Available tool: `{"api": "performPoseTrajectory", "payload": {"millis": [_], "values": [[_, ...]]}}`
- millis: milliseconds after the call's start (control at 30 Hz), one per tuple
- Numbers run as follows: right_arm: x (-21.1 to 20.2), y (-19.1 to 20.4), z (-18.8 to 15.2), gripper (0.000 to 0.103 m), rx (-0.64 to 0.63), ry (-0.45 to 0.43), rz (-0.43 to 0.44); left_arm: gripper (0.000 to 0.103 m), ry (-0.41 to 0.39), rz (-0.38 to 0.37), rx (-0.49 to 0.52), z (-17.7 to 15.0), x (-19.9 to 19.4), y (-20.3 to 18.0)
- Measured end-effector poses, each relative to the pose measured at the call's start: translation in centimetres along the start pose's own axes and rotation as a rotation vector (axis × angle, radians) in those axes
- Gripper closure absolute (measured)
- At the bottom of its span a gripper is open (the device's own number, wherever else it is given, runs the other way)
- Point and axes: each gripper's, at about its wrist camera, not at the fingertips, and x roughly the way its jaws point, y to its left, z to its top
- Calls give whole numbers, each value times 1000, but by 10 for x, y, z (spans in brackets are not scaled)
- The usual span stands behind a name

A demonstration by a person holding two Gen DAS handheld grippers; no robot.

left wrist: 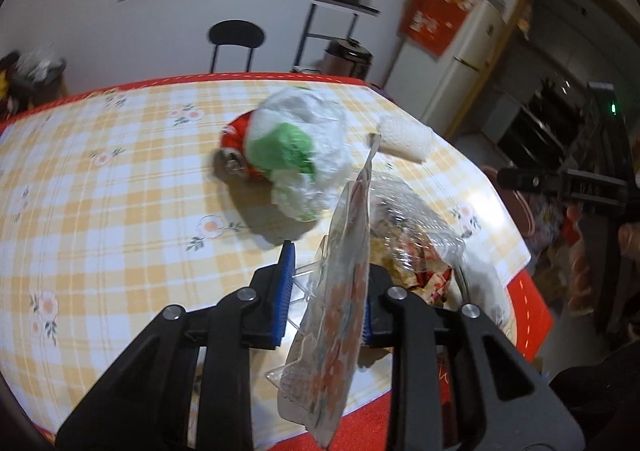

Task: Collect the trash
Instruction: 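Grasp the white-and-green plastic bag with the right tool while the left tool holds the packaging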

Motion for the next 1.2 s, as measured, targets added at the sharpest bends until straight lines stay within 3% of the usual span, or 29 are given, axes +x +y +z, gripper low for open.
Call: {"api": "performPoseTrajectory", "payload": {"millis": [367, 633, 967, 1200], "values": [[31, 71, 38, 5, -234, -16, 61, 74, -121, 100, -177, 1, -46, 59], [95, 145, 61, 5, -388, 33, 109, 74, -137, 186, -278, -16, -67, 97], [155, 174, 65, 5, -464, 90, -33, 74, -157, 262, -362, -39, -92, 128], [166, 166, 65, 5, -422, 110, -57, 74, -162, 275, -390, -42, -96, 136]]}}
